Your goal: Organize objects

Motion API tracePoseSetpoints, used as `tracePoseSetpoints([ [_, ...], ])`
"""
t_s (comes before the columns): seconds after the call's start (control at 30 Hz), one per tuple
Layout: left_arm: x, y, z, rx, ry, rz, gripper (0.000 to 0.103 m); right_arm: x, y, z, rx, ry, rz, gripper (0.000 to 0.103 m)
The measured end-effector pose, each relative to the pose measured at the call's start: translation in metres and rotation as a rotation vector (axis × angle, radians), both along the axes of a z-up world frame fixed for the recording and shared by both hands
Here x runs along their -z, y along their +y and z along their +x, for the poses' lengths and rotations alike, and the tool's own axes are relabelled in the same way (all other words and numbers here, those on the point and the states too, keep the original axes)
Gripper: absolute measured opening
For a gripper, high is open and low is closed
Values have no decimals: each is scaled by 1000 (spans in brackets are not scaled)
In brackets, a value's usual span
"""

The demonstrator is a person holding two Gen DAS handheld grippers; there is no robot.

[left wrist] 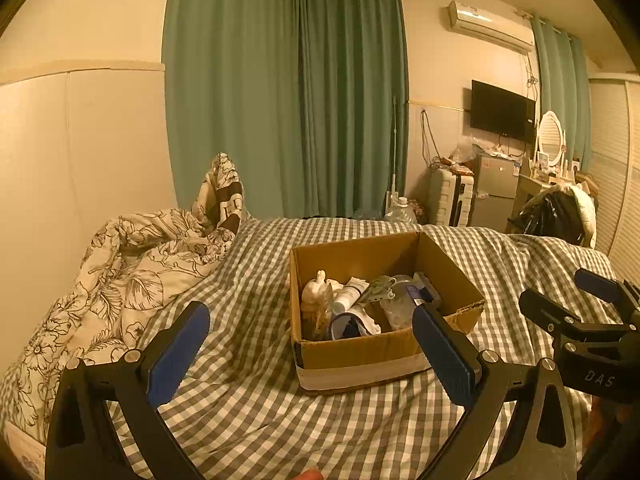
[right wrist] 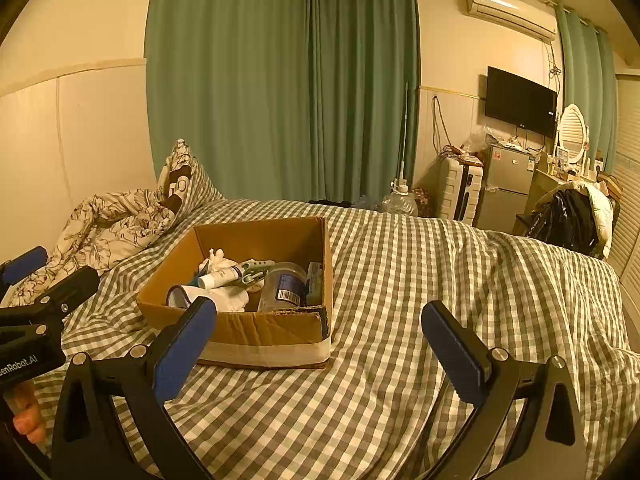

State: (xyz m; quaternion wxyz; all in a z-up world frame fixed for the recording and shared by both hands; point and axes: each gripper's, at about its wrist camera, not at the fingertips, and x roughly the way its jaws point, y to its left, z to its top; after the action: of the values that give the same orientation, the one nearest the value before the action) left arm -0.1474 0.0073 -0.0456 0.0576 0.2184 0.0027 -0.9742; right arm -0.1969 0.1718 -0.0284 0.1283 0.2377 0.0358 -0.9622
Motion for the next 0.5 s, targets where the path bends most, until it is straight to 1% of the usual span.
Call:
tracePoseSetpoints([
  [0.5,3,-1,-1,-21,-14,-13,103,2,-2,0,-4,-13,4,103],
])
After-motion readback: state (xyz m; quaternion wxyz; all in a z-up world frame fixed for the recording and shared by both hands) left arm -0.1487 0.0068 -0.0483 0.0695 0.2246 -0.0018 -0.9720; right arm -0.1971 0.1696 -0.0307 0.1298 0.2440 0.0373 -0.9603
